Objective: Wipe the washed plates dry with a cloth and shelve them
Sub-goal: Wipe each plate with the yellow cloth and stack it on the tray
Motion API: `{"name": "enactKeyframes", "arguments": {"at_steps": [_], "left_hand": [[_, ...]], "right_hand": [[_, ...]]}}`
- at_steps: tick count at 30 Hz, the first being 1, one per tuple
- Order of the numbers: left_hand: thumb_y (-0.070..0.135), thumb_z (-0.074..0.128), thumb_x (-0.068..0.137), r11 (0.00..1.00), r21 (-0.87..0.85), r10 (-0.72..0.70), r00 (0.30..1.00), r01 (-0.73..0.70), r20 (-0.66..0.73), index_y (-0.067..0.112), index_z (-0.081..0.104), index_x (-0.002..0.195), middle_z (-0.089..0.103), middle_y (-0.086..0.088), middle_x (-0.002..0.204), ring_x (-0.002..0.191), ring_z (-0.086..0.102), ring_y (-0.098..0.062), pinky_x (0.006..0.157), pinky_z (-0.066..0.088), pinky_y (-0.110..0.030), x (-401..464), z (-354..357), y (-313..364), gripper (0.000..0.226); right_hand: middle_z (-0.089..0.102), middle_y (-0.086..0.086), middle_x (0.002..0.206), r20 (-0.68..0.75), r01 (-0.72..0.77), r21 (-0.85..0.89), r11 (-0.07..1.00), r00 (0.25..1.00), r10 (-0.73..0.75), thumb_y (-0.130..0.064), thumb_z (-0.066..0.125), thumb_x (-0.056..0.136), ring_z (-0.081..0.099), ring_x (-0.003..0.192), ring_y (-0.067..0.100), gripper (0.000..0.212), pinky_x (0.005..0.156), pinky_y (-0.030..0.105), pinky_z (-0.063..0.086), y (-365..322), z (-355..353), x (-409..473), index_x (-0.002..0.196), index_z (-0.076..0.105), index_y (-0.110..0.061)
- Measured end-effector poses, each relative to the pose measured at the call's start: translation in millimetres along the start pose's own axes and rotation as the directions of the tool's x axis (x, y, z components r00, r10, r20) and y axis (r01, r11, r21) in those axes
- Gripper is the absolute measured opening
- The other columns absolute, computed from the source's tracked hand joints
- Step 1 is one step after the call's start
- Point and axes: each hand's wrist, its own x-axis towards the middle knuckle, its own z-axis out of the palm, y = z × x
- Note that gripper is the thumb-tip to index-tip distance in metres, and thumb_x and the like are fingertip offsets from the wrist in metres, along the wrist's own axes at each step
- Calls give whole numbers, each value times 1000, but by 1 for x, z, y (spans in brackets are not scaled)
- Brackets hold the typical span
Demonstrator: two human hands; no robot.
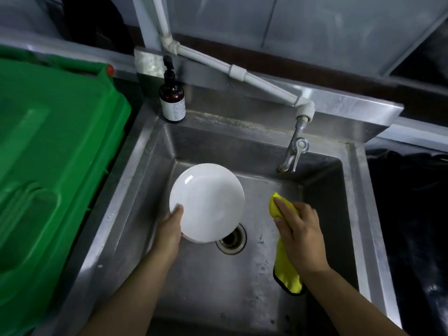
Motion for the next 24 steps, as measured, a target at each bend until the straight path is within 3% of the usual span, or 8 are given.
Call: {"name": "enactKeyframes", "arguments": {"at_steps": [4, 9, 13, 18, 20, 22, 24], "left_hand": [[24, 49, 98, 971, 49, 237, 971, -236, -26, 19, 57, 107, 62, 5, 94, 84, 58, -10, 67, 45, -22, -58, -8, 47, 13], [28, 52, 96, 863, 155, 484, 875, -481, 22, 7, 62, 93, 67, -3, 88, 80, 62, -13, 71, 49, -30, -136, -17, 101, 23], [28, 55, 94, 722, 236, 670, 742, -651, -2, -7, 59, 90, 67, -17, 84, 71, 59, -17, 68, 48, -35, -194, -19, 136, 35], [46, 52, 81, 555, 237, 824, 566, -798, -26, -1, 56, 75, 60, -6, 65, 60, 51, -11, 59, 42, -32, -265, -22, 169, 47], [51, 52, 78, 489, 240, 867, 496, -839, -34, -2, 56, 74, 61, -10, 65, 60, 52, -15, 56, 43, -36, -286, -25, 181, 53], [56, 50, 77, 443, 253, 893, 449, -860, -39, -4, 59, 79, 64, -19, 71, 64, 57, -24, 59, 47, -43, -305, -28, 193, 61], [57, 51, 77, 417, 235, 907, 416, -878, -56, 8, 62, 80, 66, -7, 71, 67, 59, -21, 62, 49, -42, -321, -31, 203, 49]], "right_hand": [[54, 9, 102, -31, 38, 31, 999, 999, -37, -40, 43, 93, 46, 90, 21, 45, 69, 34, 49, -2, -30, -7, 127, 60, -16], [56, 9, 106, -90, 107, 97, 990, 991, -98, -41, 42, 93, 47, 93, 23, 47, 75, 35, 47, -11, -77, -12, 127, 61, -15], [55, 7, 107, -162, 174, 132, 976, 975, -152, -42, 41, 93, 46, 94, 21, 47, 79, 30, 38, -24, -121, -8, 129, 60, -17], [43, -8, 110, -267, 298, 193, 935, 933, -243, -42, 41, 94, 44, 100, 19, 43, 85, 30, 37, -44, -169, -3, 134, 52, -29], [37, -13, 109, -318, 356, 182, 917, 904, -288, -42, 40, 94, 40, 100, 12, 42, 83, 27, 35, -54, -186, 0, 134, 47, -32], [41, -9, 109, -368, 405, 156, 901, 870, -327, -41, 41, 95, 40, 98, 13, 42, 81, 27, 35, -64, -202, 1, 135, 46, -32], [45, -2, 112, -401, 422, 150, 894, 852, -335, -39, 42, 95, 43, 99, 17, 42, 82, 28, 36, -74, -216, 4, 136, 45, -33]]}}
